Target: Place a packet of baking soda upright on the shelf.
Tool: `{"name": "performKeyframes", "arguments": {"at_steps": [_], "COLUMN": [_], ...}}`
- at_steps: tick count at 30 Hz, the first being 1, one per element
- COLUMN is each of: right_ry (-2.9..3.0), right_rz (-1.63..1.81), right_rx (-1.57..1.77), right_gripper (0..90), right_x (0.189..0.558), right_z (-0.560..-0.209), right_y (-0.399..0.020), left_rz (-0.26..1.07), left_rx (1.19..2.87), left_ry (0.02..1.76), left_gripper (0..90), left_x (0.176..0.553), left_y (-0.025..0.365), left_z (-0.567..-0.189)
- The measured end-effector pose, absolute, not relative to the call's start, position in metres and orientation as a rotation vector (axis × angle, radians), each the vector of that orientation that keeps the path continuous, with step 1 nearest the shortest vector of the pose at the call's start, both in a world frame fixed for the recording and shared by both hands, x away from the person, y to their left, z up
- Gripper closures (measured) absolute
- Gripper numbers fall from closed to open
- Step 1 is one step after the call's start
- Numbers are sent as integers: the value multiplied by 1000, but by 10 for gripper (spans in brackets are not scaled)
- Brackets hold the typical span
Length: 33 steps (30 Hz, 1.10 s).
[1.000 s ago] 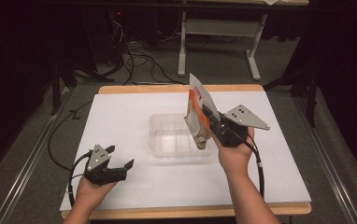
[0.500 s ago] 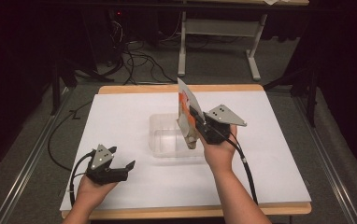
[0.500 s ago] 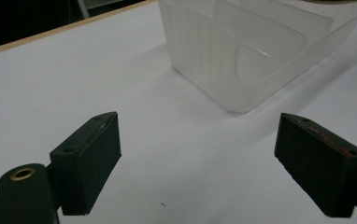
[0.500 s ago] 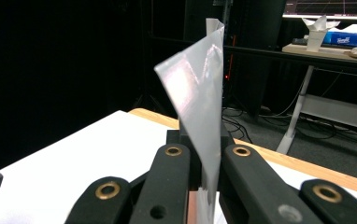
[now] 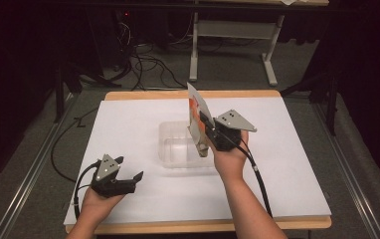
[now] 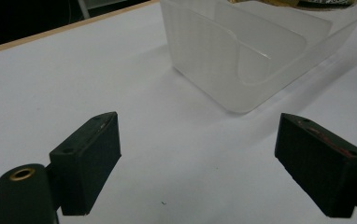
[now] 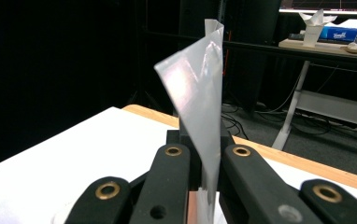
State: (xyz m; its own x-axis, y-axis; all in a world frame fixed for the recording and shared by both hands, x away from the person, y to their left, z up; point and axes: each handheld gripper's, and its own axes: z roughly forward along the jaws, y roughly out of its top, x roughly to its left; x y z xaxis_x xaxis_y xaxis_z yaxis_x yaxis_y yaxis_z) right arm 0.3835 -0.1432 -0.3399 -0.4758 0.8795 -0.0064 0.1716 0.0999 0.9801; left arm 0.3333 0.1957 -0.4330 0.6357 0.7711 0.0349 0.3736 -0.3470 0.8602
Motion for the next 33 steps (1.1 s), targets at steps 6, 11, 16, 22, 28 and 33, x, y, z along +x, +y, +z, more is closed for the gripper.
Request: {"name": "performKeyframes", "arguments": {"at_steps": [6,11,16,22,28,33], "right_ry": [1748,1748,1757,1772,1784,1796], "right_rz": [1426,1428,1432,1421,1426,1414], "right_rx": [1031,1035,1033,1025,1023,1016], "right_gripper": [900,900,900,900,900,900], "right_x": [383,385,387,390,394,397], "right_z": [-340,-341,-343,-345,-348,-351], "right_y": [-143,-141,-138,-132,-130,-127], "left_rz": [555,554,553,553,553,555], "left_rx": [1972,1981,1989,1989,1993,1997], "left_ry": [895,889,885,885,883,881], "left_gripper": [148,148,148,148,148,148], "left_x": [333,333,333,333,333,333], "left_y": [194,193,192,193,192,192], "left_z": [-434,-434,-434,-434,-435,-435]}}
